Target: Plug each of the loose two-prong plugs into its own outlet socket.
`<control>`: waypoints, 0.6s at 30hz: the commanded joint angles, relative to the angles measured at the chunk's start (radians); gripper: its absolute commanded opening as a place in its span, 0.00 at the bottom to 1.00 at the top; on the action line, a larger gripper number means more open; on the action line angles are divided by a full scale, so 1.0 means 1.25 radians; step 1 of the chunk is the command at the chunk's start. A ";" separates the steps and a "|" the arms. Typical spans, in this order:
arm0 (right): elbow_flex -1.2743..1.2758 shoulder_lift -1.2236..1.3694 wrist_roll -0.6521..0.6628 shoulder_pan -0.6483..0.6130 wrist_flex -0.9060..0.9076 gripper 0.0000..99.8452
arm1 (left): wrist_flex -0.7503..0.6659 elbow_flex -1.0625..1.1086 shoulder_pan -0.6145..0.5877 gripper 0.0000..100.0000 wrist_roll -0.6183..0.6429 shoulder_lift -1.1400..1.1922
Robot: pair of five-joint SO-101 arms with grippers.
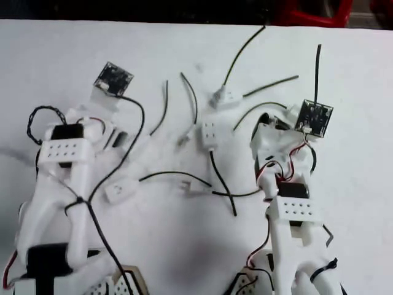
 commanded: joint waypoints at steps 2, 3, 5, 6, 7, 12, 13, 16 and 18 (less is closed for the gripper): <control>-0.036 0.002 -0.002 0.004 0.002 0.02 | -0.077 -0.007 -0.006 0.27 0.009 0.110; -0.036 0.002 -0.002 0.004 0.002 0.02 | -0.077 -0.009 -0.003 0.27 0.007 0.125; -0.036 0.002 -0.002 0.004 0.002 0.02 | -0.064 -0.015 0.015 0.27 0.006 0.138; -0.036 0.002 -0.002 0.004 0.002 0.02 | -0.049 -0.015 0.024 0.27 0.006 0.138; -0.036 0.002 -0.002 0.004 0.002 0.02 | -0.032 -0.015 0.039 0.27 0.007 0.138; -0.036 0.002 -0.002 0.004 0.002 0.02 | 0.036 -0.011 0.106 0.26 0.012 0.126; -0.036 0.002 -0.002 0.004 0.002 0.02 | 0.044 -0.011 0.116 0.24 0.012 0.122; -0.036 0.002 -0.002 0.004 0.002 0.02 | 0.066 -0.011 0.139 0.22 0.012 0.116; -0.036 0.002 -0.002 0.004 0.002 0.02 | 0.077 -0.011 0.145 0.22 0.012 0.117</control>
